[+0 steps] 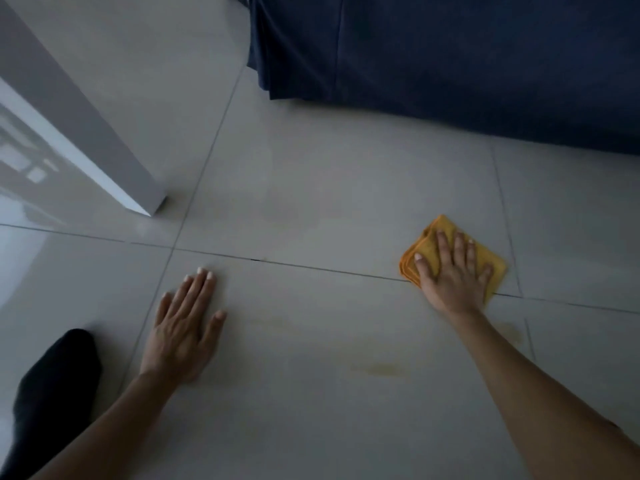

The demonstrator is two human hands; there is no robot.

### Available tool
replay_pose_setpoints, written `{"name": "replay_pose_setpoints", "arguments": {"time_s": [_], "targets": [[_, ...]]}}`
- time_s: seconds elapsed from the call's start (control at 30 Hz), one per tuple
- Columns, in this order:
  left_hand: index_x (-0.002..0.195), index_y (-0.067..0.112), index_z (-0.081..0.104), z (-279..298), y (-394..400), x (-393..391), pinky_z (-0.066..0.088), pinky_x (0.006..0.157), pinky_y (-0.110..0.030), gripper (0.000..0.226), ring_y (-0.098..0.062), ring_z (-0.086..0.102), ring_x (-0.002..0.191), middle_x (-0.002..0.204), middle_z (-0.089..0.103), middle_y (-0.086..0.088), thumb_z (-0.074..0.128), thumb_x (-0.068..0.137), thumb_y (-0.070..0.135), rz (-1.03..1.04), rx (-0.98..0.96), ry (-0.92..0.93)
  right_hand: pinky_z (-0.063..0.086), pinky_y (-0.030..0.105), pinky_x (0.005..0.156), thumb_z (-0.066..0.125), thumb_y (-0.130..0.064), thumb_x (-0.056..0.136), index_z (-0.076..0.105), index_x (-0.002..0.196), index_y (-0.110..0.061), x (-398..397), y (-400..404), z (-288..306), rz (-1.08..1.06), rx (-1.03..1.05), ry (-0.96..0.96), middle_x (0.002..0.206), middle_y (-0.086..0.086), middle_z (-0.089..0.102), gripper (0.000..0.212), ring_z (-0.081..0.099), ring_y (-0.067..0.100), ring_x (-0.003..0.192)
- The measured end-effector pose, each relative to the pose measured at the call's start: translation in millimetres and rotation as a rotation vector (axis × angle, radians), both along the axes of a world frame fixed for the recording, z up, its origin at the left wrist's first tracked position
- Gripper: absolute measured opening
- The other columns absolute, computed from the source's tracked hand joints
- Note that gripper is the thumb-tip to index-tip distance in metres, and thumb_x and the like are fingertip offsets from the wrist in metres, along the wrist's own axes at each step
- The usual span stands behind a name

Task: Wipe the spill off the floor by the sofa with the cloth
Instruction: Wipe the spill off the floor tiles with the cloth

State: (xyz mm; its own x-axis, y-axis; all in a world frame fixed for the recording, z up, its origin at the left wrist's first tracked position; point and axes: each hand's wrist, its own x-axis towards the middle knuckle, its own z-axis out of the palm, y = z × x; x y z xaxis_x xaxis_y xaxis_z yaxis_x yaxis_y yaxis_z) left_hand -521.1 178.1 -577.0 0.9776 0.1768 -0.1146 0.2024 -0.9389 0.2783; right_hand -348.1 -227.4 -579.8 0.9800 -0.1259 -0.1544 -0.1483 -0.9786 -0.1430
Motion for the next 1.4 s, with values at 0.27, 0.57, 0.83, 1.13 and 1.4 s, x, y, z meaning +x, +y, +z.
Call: {"name": "replay_pose_setpoints", "arguments": {"time_s": [0.27, 0.57, 0.83, 1.13, 1.4], "targets": [[0.153, 0.027, 0.011, -2, 1, 0, -0.002, 0.119, -0.027, 0.066, -0.007, -0.001, 0.147, 0.160, 0.005, 0.010, 0.019, 0.094, 0.055, 0.006, 0.033, -0.006, 0.000, 0.060, 0.116, 0.023, -0.068, 0.092, 0.007, 0.155, -0.033, 10, 112, -5, 0.160, 0.012, -0.038, 0.164, -0.002, 0.000, 0.074, -0.002, 0.021, 0.151], [0.153, 0.026, 0.013, -3, 1, 1, 0.004, 0.119, -0.032, 0.067, -0.008, 0.003, 0.148, 0.160, 0.007, 0.009, 0.024, 0.094, 0.054, 0.010, 0.028, -0.019, -0.002, 0.058, 0.116, 0.024, -0.070, 0.089, 0.010, 0.155, -0.034, 29, 210, -5, 0.282, 0.063, -0.065, 0.164, -0.002, 0.001, 0.076, -0.002, 0.020, 0.151], [0.153, 0.028, 0.005, -2, 2, 1, -0.001, 0.120, -0.032, 0.067, -0.007, -0.004, 0.148, 0.160, 0.001, 0.010, 0.020, 0.095, 0.057, -0.004, 0.015, -0.011, -0.005, 0.059, 0.115, 0.028, -0.070, 0.087, 0.016, 0.154, -0.034, 31, 286, -5, 0.425, 0.112, -0.081, 0.164, -0.002, 0.005, 0.077, 0.001, 0.021, 0.151], [0.153, 0.026, 0.013, -4, 3, 3, 0.001, 0.120, -0.031, 0.067, -0.008, 0.000, 0.148, 0.159, 0.008, 0.008, 0.023, 0.095, 0.057, 0.005, 0.043, -0.014, -0.009, 0.057, 0.116, 0.031, -0.068, 0.091, 0.012, 0.154, -0.035, 23, 332, -3, 0.759, 0.121, -0.037, 0.164, -0.003, 0.000, 0.074, -0.002, 0.020, 0.151], [0.153, 0.028, 0.009, -5, 5, 2, 0.000, 0.119, -0.028, 0.067, -0.007, 0.000, 0.147, 0.159, 0.006, 0.009, 0.023, 0.094, 0.057, 0.003, 0.055, -0.020, -0.007, 0.053, 0.117, 0.031, -0.070, 0.089, 0.013, 0.153, -0.040, -6, 247, -5, 0.662, 0.108, -0.059, 0.164, -0.007, 0.002, 0.073, 0.001, 0.016, 0.151]]}}
